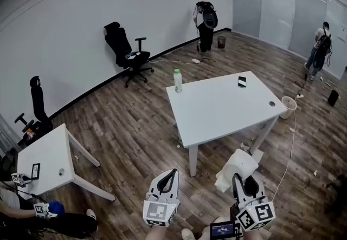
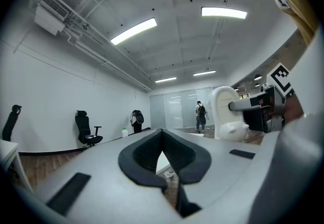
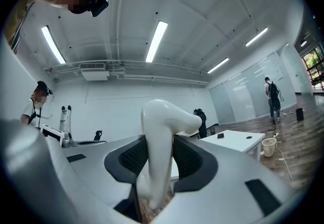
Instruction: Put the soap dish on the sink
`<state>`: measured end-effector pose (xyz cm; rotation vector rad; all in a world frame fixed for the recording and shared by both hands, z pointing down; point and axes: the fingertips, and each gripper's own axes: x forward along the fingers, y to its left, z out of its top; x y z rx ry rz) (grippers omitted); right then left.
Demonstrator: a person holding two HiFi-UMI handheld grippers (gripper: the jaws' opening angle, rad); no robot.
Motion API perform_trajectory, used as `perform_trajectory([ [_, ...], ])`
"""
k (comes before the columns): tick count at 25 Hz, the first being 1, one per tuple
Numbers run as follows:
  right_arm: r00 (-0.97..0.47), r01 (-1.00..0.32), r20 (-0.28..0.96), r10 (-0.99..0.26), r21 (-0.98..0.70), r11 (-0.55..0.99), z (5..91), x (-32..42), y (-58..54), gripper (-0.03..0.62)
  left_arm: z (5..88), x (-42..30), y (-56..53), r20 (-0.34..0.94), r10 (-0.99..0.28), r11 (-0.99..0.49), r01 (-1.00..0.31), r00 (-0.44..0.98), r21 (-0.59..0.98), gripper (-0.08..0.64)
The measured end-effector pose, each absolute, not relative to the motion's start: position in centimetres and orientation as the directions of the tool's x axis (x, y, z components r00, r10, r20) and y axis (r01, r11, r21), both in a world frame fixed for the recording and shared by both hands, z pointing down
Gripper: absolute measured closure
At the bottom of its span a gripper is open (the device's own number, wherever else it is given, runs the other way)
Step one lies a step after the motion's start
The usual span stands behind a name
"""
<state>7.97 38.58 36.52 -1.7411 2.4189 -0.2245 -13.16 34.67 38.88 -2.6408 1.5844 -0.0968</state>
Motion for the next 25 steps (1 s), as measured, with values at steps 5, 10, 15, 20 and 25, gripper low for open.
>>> perform_trajectory([
  [5,-0.33,-0.917,-0.04,-0.943,-0.224,0.33,36.7,7.6,36.5,0.442,39.8,-12.8,32.6,0.043,-0.884,-0.468,-0.88,0.466,-0.081,0.552],
  [10,-0.358,-0.903,-0.052,-0.932,-0.236,0.36,36.8,8.2,32.2,0.442,39.4,-11.8,28.5,0.044,-0.889,-0.458,-0.884,0.456,-0.096,0.552],
  [15,-0.366,-0.897,-0.057,-0.929,-0.244,0.369,36.5,9.6,27.9,0.442,38.6,-11.1,24.6,0.032,-0.9,-0.435,-0.893,0.435,-0.113,0.552],
  [20,-0.377,-0.895,-0.049,-0.925,-0.238,0.377,36.7,11.6,24.7,0.442,38.7,-9.6,21.1,0.045,-0.904,-0.427,-0.896,0.425,-0.123,0.552],
  [25,-0.37,-0.892,-0.055,-0.927,-0.259,0.371,37.0,13.8,22.8,0.442,38.6,-7.9,20.2,0.042,-0.911,-0.413,-0.901,0.411,-0.132,0.552],
])
